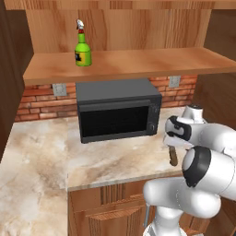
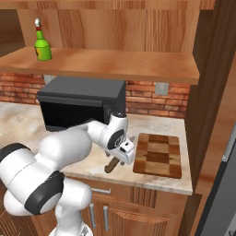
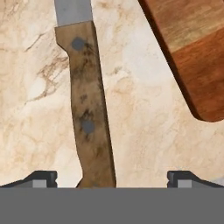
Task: Move the cutting board and knife to the sink. Then move spray from the cabinet to the counter.
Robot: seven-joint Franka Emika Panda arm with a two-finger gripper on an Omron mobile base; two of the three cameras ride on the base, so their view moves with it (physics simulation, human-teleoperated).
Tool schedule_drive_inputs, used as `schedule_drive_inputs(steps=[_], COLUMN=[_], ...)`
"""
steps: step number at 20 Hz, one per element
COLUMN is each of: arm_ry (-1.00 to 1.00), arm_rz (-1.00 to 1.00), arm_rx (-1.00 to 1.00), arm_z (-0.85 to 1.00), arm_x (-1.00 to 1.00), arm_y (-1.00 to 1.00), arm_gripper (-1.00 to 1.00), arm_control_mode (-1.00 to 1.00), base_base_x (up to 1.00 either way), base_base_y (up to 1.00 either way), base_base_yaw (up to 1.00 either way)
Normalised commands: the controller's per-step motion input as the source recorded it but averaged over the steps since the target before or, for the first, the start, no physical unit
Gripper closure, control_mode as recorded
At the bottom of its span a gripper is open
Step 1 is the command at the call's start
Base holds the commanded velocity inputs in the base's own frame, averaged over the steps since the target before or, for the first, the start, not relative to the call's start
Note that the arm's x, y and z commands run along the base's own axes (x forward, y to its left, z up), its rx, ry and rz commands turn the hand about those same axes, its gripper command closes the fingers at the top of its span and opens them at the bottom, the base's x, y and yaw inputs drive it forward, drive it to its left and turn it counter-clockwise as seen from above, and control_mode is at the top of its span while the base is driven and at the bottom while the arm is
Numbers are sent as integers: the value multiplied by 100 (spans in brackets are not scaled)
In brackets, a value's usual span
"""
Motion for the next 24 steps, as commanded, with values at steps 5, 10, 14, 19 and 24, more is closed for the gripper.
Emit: schedule_drive_inputs(steps=[5, 10, 14, 19, 24], arm_ry=[0, 0, 0, -1, -3], arm_rz=[0, 0, 0, 0, 0], arm_rx=[0, 0, 0, 0, -1], arm_z=[-21, -6, -7, -20, -29], arm_x=[14, 17, 10, 5, 0], arm_y=[0, 0, 0, 0, 0], arm_gripper=[-100, -100, -100, -100, -100], arm_control_mode=[-100, -100, -100, -100, -100], base_base_x=[0, 0, 0, 0, 0], base_base_y=[0, 0, 0, 0, 0], base_base_yaw=[0, 0, 0, 0, 0])
